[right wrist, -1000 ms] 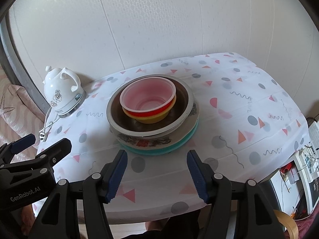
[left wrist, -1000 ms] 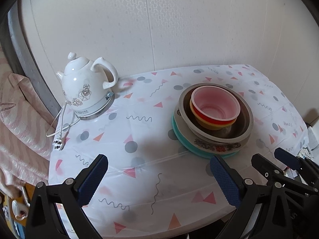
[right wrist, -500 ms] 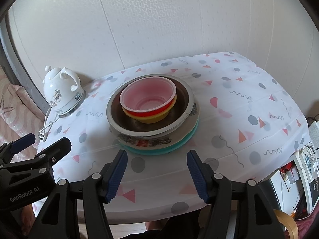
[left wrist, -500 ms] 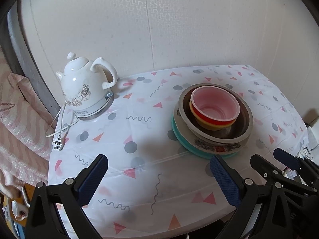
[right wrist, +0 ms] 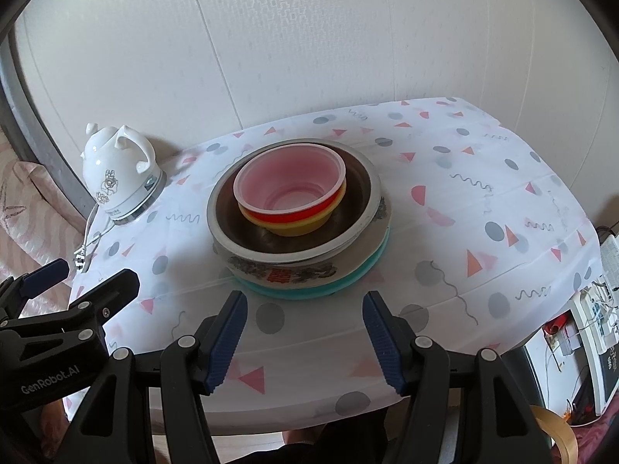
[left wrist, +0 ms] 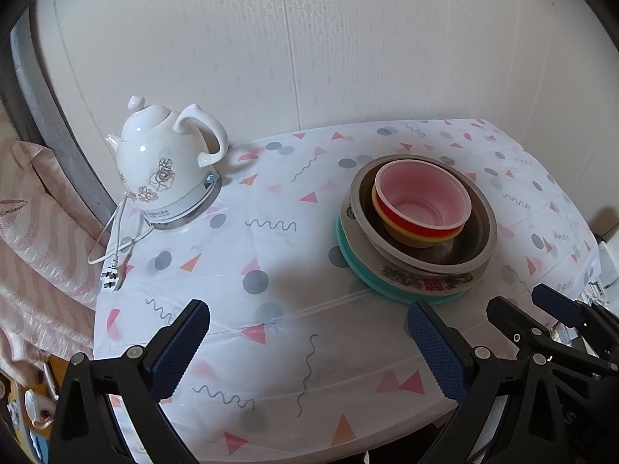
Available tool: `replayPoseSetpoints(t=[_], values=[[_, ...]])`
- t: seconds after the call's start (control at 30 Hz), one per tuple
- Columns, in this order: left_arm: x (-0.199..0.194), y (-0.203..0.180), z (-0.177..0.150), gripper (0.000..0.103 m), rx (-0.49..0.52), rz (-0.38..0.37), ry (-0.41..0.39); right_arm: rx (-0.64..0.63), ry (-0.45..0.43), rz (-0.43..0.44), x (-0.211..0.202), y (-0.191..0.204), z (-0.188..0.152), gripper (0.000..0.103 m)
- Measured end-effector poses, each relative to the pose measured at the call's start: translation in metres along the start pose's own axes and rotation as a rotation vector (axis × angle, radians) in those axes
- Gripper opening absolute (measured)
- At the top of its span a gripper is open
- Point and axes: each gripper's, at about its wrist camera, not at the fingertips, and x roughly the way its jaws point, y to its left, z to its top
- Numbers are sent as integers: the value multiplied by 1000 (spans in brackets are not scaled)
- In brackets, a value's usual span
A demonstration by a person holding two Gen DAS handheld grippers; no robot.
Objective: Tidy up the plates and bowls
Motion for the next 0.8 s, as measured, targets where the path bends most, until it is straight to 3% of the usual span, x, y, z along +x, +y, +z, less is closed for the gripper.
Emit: replayPoseSetpoints(t=[0.8], values=[[11,-5,2,102,2,-21,32,18,16,-13,5,-5,3,63]])
